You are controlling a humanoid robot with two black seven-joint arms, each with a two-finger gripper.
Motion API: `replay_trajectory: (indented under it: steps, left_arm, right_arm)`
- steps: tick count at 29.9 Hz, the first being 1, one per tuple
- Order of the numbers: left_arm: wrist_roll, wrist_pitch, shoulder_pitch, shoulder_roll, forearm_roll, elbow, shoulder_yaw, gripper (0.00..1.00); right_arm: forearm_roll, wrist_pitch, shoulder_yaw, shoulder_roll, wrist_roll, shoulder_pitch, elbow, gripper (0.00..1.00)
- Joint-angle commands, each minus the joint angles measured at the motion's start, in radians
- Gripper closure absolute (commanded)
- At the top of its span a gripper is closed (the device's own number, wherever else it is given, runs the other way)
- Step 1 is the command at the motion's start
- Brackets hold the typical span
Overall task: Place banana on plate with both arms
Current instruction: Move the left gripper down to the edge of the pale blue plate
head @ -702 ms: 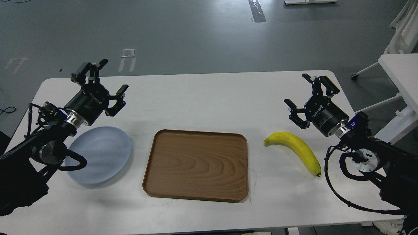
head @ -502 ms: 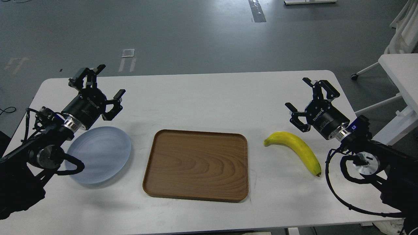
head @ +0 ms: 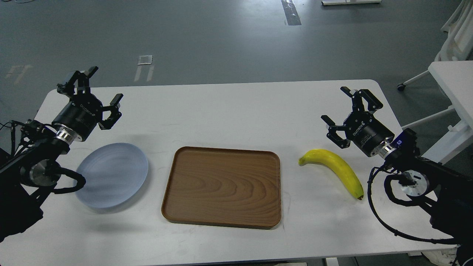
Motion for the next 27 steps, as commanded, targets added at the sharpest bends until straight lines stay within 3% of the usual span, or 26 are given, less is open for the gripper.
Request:
replay_trajectory:
  steps: [1, 5, 7, 16, 22, 27]
  left_arm:
    - [-0.009, 0.0, 0.008, 0.016, 0.0, -0.013, 0.009, 0.02]
    - [-0.009, 0.0, 0.01, 0.115, 0.059, -0.105, 0.044, 0.02]
    - [-0.009, 0.0, 0.003, 0.214, 0.231, -0.224, 0.053, 0.02]
    - [-0.009, 0.0, -0.023, 0.475, 0.949, -0.491, 0.029, 0.02]
    - [-0.009, 0.0, 0.0, 0.524, 1.517, -0.512, 0.052, 0.02]
    - [-0.009, 0.062, 0.026, 0.529, 1.617, -0.449, 0.157, 0.02]
  right_arm:
    - [0.0, 0.0, 0.0, -0.001, 0.0, 0.0, 0.0, 0.01]
    - [0.0, 0.0, 0.0, -0.001, 0.0, 0.002, 0.002, 0.01]
    - [-0.002, 0.0, -0.001, -0.001, 0.0, 0.003, 0.002, 0.01]
    - [-0.002, 0.0, -0.005, -0.001, 0.0, 0.01, 0.002, 0.01]
    - [-0.002, 0.0, -0.005, 0.0, 0.0, 0.01, 0.003, 0.01]
    - [-0.003, 0.0, -0.005, -0.001, 0.0, 0.011, 0.005, 0.01]
